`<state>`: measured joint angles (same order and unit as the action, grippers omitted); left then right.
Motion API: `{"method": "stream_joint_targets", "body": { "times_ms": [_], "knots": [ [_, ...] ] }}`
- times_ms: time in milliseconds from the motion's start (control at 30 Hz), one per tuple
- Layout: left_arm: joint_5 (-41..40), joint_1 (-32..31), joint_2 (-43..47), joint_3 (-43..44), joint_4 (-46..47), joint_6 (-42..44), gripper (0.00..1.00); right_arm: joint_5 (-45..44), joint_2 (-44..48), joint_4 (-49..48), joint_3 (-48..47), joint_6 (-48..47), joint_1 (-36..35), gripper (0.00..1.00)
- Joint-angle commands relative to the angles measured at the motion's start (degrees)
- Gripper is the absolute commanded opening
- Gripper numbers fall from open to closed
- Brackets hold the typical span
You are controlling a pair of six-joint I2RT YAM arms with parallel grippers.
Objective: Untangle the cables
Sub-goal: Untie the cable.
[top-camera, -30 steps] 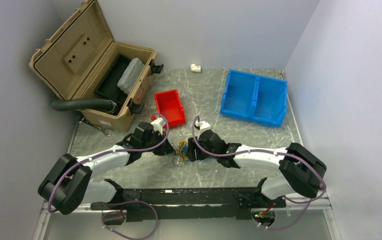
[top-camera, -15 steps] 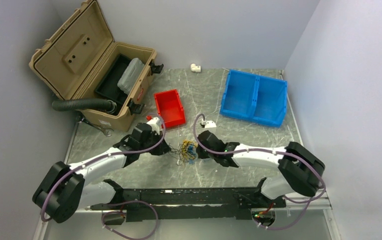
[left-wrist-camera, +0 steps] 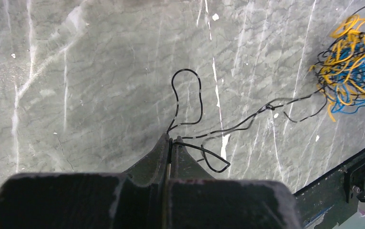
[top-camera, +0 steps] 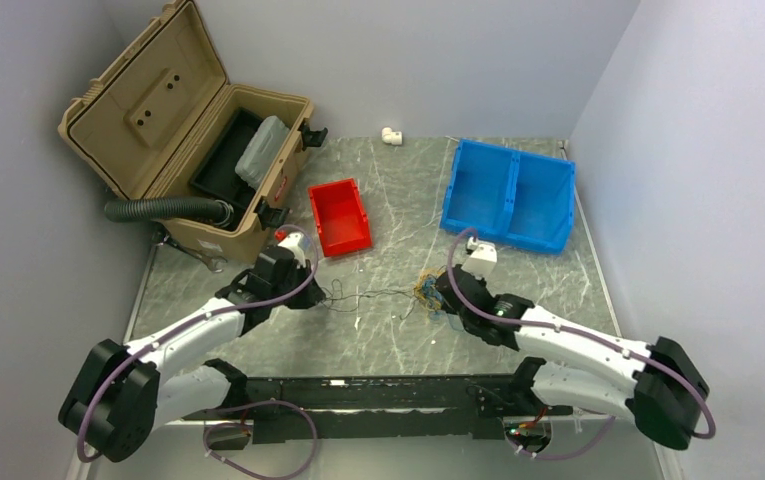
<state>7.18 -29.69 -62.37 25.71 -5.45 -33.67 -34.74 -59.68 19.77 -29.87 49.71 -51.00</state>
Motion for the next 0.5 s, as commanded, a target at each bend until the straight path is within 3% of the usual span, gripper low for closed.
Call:
{"method": "stream_joint_targets", "body": {
  "times_ms": [0, 367, 467],
  "knots": [
    [-0.1, 0.3, 1.5, 0.6, -0.4, 1.4, 0.00, -1.8, 6.6, -2.1, 2.1, -4.3, 0.9, 0.00],
    [10.2, -0.1, 5.6, 2.1, 3.5, 6.0, 0.00, 8.6, 7.7, -7.0, -0.5, -13.9, 0.9, 0.00],
    [10.3, -1.1, 7.9, 2.8, 2.8, 7.2, 0.08, 12.0, 8.7, -9.6, -0.5, -15.8, 0.9, 0.00]
  ]
}}
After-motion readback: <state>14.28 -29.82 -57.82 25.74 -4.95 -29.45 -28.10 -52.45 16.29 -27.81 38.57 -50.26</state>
